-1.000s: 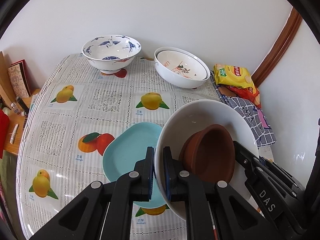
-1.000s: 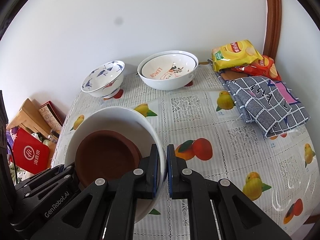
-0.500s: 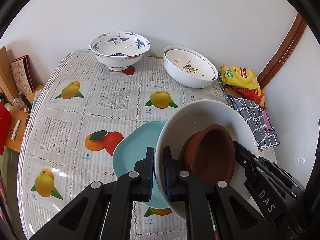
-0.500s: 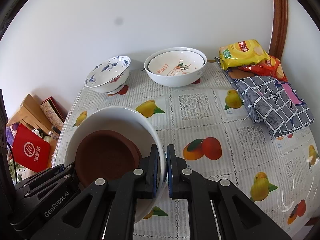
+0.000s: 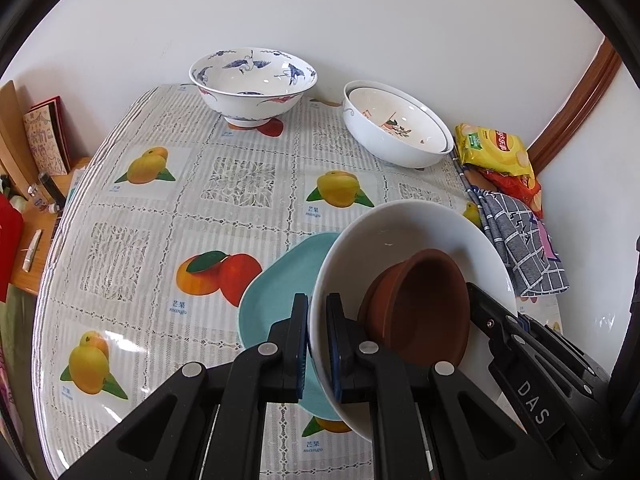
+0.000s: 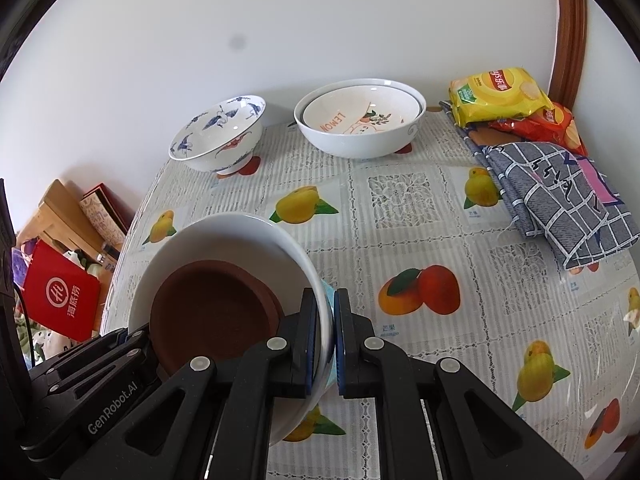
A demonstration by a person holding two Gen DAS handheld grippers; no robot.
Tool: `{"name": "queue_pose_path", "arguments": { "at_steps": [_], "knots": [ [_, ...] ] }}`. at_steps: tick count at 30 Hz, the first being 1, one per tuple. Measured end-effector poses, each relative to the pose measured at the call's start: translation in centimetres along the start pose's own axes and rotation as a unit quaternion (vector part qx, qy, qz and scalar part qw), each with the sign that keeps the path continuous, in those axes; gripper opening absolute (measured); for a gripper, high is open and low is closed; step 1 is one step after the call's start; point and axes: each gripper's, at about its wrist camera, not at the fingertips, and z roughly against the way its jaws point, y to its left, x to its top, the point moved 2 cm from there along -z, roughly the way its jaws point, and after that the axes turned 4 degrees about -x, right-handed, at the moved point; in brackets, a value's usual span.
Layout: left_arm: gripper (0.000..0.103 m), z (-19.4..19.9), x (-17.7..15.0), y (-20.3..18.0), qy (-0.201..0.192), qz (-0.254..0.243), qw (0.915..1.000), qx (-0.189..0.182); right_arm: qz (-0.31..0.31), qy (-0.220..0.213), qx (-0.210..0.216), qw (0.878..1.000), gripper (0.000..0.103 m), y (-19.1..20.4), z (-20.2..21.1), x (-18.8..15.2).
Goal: Organize plates and bowls
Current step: 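Carry the white bowl with both grippers over the light-blue plate stack, then lower the white bowl onto the light-blue plate stack with both grippers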
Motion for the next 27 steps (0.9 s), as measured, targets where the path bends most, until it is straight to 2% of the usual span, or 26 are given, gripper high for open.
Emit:
{"name": "queue_pose_path", "arguments": {
  "at_steps": [27],
  "knots": [
    [0.009, -4.2, -0.7, 2.4, 0.040, 0.023, 0.9989, 0.009, 0.011, 0.046, 0.000, 0.999, 0.008, 0.7, -5.0, -1.4]
  ]
}}
